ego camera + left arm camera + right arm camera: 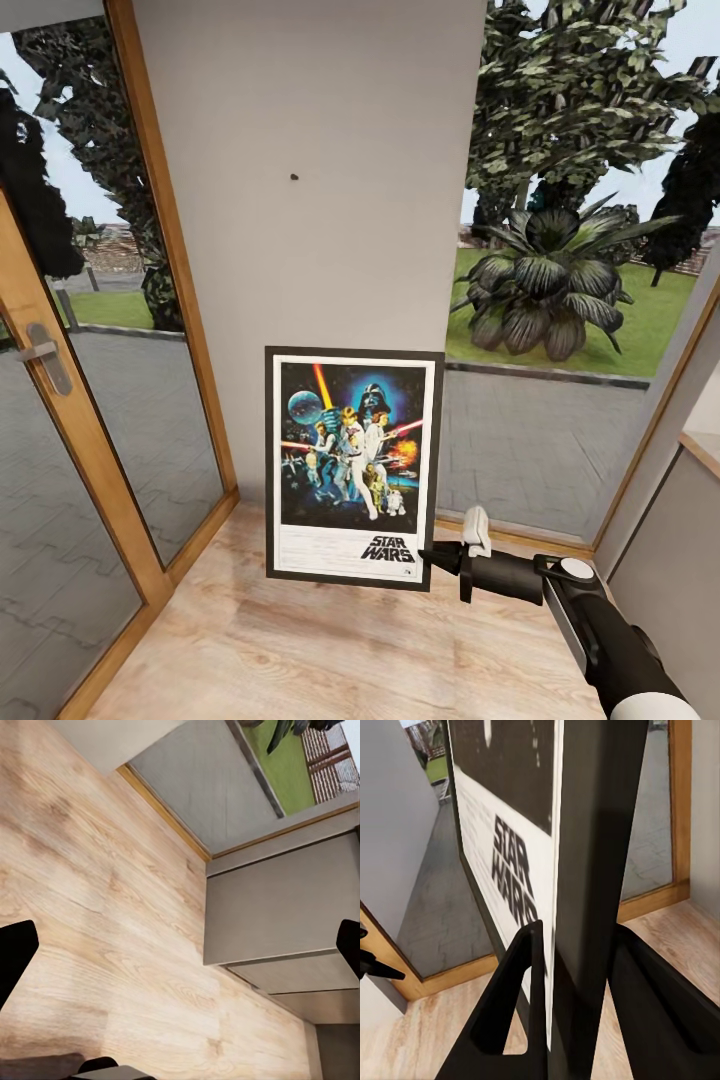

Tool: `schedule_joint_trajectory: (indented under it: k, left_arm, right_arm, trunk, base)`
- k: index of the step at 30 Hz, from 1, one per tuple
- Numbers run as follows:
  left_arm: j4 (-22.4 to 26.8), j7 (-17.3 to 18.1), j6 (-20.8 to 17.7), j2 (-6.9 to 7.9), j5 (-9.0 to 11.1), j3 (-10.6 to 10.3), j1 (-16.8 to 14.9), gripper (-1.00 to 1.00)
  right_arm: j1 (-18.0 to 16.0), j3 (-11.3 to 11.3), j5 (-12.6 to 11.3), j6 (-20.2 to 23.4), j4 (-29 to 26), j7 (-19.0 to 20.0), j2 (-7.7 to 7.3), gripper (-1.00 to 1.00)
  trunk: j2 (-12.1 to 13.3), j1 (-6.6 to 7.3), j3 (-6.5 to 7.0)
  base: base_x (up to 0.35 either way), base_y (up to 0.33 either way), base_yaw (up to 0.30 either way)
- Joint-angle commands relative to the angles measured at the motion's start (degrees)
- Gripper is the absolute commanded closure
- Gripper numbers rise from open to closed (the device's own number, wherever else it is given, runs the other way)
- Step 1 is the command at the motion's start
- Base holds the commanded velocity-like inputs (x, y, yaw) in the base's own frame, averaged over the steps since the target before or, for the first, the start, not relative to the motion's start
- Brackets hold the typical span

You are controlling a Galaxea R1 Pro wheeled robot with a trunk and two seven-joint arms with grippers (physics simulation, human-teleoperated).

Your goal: Pick up the poster from the kitchen countertop and hang it on one of the wall nails in the kitchen.

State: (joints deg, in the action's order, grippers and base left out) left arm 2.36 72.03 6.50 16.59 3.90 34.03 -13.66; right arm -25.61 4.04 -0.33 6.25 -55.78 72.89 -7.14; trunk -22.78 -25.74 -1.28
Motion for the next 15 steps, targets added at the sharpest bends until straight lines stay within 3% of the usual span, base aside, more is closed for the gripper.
schedule_joint_trajectory:
  k: [1,11,15]
  left_arm:
    - [-0.1,0.1,0.6,0.02,0.4,-0.4,-0.1,-1.0]
    - [-0.3,0.0,0.6,0.02,0.3,-0.4,-0.1,-1.0]
    - [-0.4,-0.1,0.5,-0.03,0.3,-0.3,-0.1,-1.0]
  right_arm:
    - [-0.1,0.1,-0.1,0.8,0.0,0.4,0.02,1.0]
    - [-0.1,0.1,-0.1,0.8,0.0,0.5,-0.04,1.0]
    - [-0.1,0.0,-0.1,3.8,-0.1,0.2,0.02,1.0]
  trunk:
    - [-0.1,-0.04,-0.13]
    - [-0.1,-0.04,-0.13]
    - [-0.1,-0.04,-0.13]
  base:
    - [0.0,0.0,0.0]
    - [0.0,0.0,0.0]
    - [0.0,0.0,0.0]
